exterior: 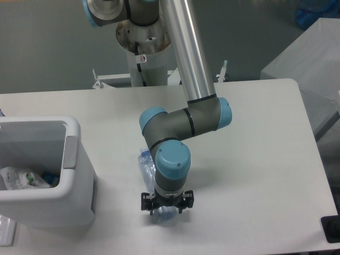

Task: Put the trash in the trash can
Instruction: 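Lower onto the bottle's cap end and close the gripper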

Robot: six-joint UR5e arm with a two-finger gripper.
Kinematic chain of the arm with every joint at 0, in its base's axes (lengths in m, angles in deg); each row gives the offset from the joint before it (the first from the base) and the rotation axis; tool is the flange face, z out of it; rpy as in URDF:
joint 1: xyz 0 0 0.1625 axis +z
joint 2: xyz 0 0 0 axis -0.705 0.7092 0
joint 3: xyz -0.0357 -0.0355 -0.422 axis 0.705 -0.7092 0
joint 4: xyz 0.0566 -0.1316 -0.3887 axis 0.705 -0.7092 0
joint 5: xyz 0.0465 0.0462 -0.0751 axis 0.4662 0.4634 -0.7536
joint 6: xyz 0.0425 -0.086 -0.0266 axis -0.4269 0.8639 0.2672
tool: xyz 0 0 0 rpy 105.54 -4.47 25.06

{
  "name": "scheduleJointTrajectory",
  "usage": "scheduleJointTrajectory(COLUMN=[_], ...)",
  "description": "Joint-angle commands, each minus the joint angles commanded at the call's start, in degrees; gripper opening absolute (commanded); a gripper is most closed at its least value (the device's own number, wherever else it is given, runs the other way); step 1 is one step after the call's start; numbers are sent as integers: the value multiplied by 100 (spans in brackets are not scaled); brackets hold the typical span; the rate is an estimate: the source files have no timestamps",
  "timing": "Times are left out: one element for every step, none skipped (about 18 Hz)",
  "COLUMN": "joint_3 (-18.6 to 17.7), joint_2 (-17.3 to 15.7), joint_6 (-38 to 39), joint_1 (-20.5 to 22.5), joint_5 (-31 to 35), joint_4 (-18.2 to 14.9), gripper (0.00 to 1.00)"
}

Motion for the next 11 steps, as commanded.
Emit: scheduleJointTrajectory(joint_3=[9, 9, 0, 9, 9, 17, 18, 18, 44, 61, 79], joint_2=[-9, -9, -9, -17, -35, -53, -70, -96, -149, -193, -246], joint_6=[9, 9, 9, 0, 0, -26, -35, -79, -88, -88, -97], joint_1=[0, 0, 0, 0, 0, 9, 9, 17, 35, 53, 70], joint_5=[0, 0, 0, -9, -9, -26, -44, -61, -79, -88, -97], joint_4=[-9, -9, -9, 0, -9, -9, -9, -9, -9, -9, 9], gripper=[79, 72, 67, 65, 63, 62, 60, 58, 58, 56, 55])
